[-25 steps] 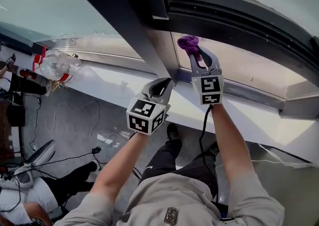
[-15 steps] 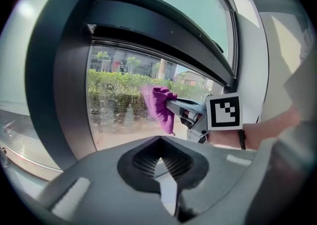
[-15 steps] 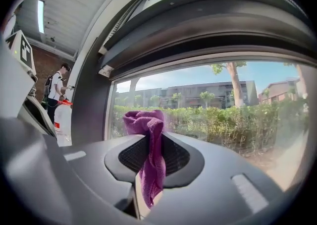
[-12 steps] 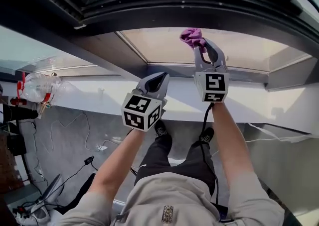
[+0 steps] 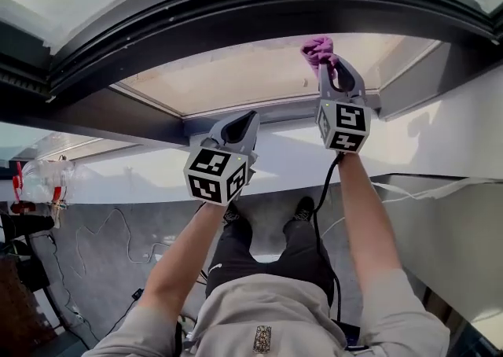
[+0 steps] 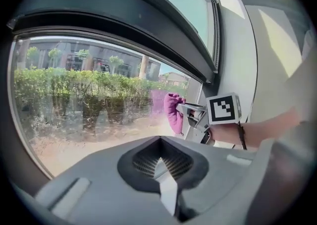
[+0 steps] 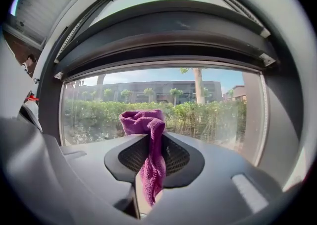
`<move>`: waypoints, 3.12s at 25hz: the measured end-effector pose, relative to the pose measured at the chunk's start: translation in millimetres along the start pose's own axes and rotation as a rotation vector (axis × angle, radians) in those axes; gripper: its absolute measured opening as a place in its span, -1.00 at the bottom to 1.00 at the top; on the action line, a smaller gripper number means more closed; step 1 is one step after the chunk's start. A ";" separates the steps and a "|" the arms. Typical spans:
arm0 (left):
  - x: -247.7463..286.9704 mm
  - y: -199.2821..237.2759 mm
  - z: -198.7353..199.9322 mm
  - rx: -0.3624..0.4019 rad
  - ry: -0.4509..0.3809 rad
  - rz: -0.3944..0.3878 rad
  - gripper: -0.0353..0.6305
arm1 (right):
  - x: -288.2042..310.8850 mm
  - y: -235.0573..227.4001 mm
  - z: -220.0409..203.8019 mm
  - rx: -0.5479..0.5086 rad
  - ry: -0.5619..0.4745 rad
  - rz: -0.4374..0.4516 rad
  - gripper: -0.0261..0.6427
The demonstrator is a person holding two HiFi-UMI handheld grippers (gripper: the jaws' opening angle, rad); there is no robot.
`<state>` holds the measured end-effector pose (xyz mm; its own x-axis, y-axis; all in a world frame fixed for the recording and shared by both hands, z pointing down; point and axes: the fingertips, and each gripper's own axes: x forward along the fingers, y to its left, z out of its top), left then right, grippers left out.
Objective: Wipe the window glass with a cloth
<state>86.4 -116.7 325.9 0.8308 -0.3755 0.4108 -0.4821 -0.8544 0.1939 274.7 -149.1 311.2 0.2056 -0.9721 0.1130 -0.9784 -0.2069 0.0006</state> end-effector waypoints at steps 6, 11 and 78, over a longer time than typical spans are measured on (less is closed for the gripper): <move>52.1 -56.5 4.7 0.037 0.020 -0.054 -0.89 | -13.6 -105.6 -6.6 0.042 0.008 -0.127 -0.63; 80.3 -88.3 8.6 0.082 0.049 -0.069 -0.89 | -24.5 -177.1 -3.2 0.099 -0.027 -0.237 -0.63; -62.2 145.1 -98.1 -0.013 -0.053 0.185 -0.89 | 33.7 160.6 -43.9 -0.065 -0.025 0.108 -0.65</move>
<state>-62.5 -182.0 415.9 0.7410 -0.5444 0.3931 -0.6312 -0.7645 0.1310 123.5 -210.2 358.8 0.0989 -0.9909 0.0915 -0.9941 -0.0941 0.0547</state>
